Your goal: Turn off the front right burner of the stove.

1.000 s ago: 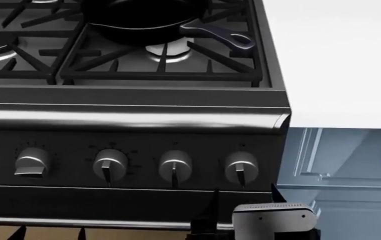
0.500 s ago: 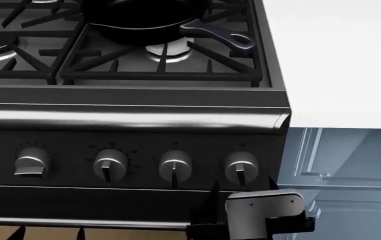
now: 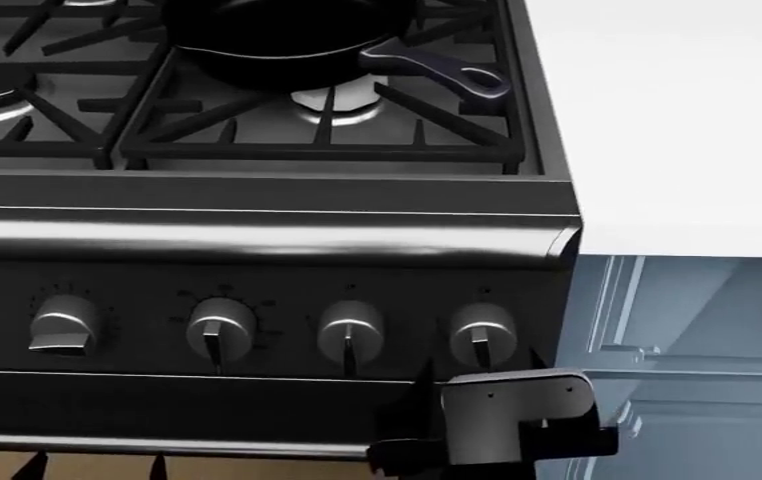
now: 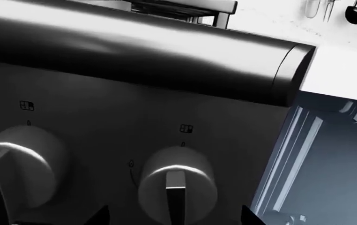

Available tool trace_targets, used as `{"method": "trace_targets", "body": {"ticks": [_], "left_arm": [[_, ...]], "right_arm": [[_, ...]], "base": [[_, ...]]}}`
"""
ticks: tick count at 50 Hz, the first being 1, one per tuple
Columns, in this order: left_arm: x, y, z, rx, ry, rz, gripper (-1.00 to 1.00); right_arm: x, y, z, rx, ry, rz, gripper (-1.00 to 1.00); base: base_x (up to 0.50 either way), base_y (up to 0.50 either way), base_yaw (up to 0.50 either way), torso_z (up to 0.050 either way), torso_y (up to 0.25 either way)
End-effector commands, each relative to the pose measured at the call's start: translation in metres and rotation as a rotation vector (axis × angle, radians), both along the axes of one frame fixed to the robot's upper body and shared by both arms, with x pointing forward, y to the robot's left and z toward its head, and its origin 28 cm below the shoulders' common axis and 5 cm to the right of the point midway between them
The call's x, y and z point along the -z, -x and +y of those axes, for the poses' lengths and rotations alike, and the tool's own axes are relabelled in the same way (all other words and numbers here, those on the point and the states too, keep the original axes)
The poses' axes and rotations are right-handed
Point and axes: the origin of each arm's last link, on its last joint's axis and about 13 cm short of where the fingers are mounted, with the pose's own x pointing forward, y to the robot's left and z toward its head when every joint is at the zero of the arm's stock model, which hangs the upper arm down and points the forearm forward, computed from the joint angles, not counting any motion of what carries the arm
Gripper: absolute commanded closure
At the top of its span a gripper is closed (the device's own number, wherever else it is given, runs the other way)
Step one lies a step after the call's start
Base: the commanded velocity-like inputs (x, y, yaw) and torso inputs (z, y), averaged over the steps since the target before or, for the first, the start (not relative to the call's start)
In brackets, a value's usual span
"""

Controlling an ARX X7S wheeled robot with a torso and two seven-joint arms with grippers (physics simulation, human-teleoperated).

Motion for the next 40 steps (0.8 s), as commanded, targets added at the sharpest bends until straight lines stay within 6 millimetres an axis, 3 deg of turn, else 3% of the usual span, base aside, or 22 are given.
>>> {"method": "trace_targets", "body": {"ticks": [1,11,40], "left_arm": [[-0.001,0.0,0.0,-0.002,0.0,-0.003,-1.0],[-0.001,-0.001,0.001,-0.005,0.002,-0.003,-1.0],[-0.003,-0.001,0.001,-0.006,0.011,-0.007,-1.0]], "right_arm": [[0.003,-0.005,-0.001,0.017,0.005,0.011,-1.0],[0.001,-0.016,-0.001,0.019,0.022,0.007,-1.0],[0.001,-0.015,0.004,0.025,0.037,0.012,-1.0]], "base": [[0.0,0.0,0.0,0.0,0.0],[0.0,0.0,0.0,0.0,0.0],[0.0,0.0,0.0,0.0,0.0]]}}
